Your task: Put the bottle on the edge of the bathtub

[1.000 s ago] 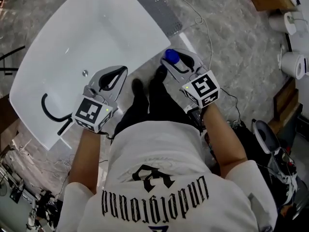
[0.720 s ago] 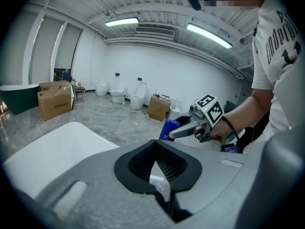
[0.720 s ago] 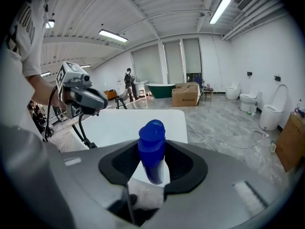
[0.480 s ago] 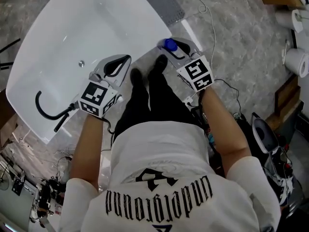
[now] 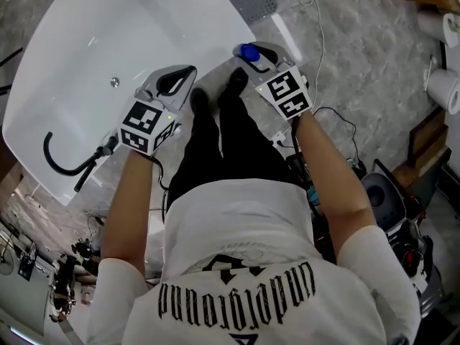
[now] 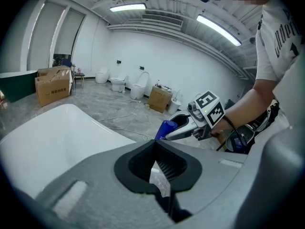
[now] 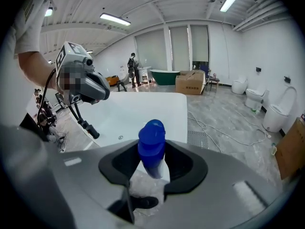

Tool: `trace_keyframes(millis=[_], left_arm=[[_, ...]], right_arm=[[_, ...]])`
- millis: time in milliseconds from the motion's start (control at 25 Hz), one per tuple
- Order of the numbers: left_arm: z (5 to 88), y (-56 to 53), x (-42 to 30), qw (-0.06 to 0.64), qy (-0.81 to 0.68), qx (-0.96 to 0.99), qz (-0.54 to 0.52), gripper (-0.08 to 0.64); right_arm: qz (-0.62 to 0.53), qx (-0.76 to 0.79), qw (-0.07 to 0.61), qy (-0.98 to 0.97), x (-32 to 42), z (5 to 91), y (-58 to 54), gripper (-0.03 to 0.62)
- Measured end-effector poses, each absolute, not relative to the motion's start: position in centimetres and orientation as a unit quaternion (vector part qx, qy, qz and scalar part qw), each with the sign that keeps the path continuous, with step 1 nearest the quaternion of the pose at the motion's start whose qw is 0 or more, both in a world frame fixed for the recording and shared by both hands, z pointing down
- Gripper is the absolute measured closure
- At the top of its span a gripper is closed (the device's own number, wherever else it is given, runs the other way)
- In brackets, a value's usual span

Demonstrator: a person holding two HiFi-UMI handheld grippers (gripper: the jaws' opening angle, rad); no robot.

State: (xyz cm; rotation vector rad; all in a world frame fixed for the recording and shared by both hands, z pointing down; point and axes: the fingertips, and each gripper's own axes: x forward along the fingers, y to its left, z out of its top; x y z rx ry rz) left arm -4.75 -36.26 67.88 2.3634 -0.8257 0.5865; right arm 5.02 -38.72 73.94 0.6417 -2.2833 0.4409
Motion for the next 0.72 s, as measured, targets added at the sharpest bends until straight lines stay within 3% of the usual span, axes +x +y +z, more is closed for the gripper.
trace_keyframes(millis=[720], left_arm=[[72.2, -38.1, -5.7, 0.308, -0.317, 0.866, 0.234, 0.552]], right_arm=[[0.181, 0.22, 0.402, -0.87, 4.2, 80.9, -40.2, 0.44]])
